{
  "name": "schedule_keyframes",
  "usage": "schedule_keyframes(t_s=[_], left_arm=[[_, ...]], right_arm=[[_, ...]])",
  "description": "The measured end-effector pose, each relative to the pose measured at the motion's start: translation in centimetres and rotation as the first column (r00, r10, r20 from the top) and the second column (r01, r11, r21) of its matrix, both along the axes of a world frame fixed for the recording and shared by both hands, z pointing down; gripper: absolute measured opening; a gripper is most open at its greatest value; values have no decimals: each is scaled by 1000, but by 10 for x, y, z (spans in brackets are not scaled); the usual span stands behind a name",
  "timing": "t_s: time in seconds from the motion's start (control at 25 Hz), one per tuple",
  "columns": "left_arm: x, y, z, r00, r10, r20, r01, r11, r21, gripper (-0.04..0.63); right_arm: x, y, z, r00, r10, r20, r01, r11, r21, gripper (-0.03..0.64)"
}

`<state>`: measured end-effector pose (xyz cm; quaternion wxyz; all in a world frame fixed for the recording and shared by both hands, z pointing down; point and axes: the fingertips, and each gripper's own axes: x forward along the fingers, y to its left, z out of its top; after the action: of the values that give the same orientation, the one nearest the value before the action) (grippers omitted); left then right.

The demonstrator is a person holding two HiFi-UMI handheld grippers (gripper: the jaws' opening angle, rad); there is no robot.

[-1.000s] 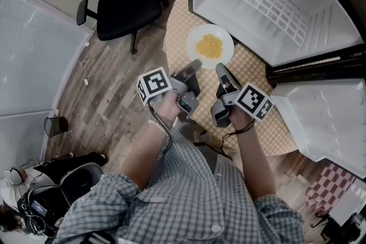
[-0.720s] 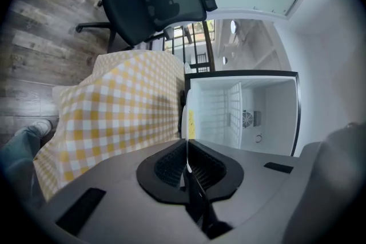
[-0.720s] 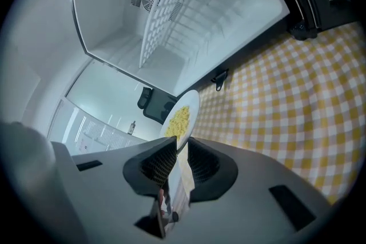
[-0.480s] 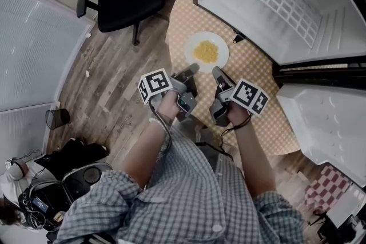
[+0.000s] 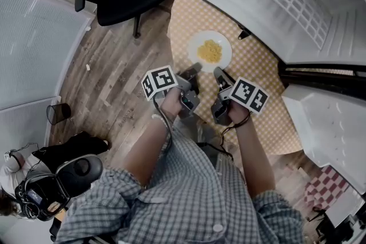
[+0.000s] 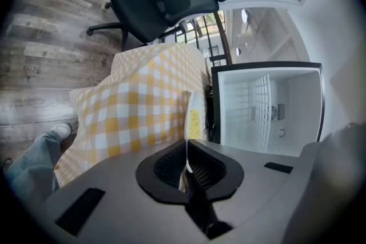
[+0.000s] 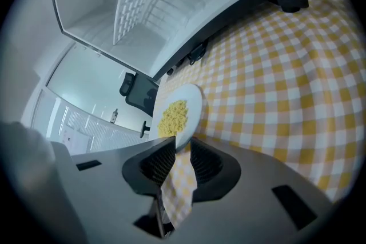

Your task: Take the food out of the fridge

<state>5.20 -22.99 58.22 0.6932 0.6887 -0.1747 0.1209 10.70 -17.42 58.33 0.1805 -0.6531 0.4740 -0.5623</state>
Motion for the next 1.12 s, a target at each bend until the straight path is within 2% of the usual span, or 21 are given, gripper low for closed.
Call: schedule_keyframes(t_s=[0.12,0.24,0.32,0.4,0.44,0.6,0.68,0.76,0.84,0.88,1.0,1.12], left_arm=[[-1,0,7,996,49,70,-52,998,39,25],[-3,2,11,981,122,148,-138,985,102,41],[-2,3,9,970,169,174,-196,969,152,61],[-1,2,4,960,207,188,-244,949,201,133],[-1,2,2,954,224,201,-267,938,222,149],[-8,-4,-5,938,246,243,-312,905,289,153],[-12,-7,-10,930,253,265,-335,880,336,153],[-13,-7,-18,922,269,277,-364,847,388,143],[-11,-5,-31,916,292,276,-392,801,453,129],[-10,-3,-37,911,303,279,-406,774,486,101],[-6,4,-58,894,329,304,-448,684,576,22],[1,12,-80,878,351,325,-476,579,661,8]], right_arm=[[0,0,5,1000,6,-4,-6,1000,-21,57],[0,1,7,1000,7,-19,-8,999,-44,57],[2,1,8,1000,8,-29,-9,998,-55,57],[3,0,8,999,-5,-48,2,998,-62,57],[3,0,7,998,-19,-62,14,998,-66,57],[1,3,2,982,-112,-155,95,989,-117,72],[1,6,-2,968,-150,-202,123,982,-140,77],[1,10,-7,957,-163,-239,131,981,-146,75],[4,14,-17,937,-170,-305,128,980,-150,75],[7,16,-24,921,-169,-351,123,981,-150,75],[19,22,-53,864,-118,-489,73,991,-112,25],[30,29,-81,793,-82,-604,48,996,-72,14]])
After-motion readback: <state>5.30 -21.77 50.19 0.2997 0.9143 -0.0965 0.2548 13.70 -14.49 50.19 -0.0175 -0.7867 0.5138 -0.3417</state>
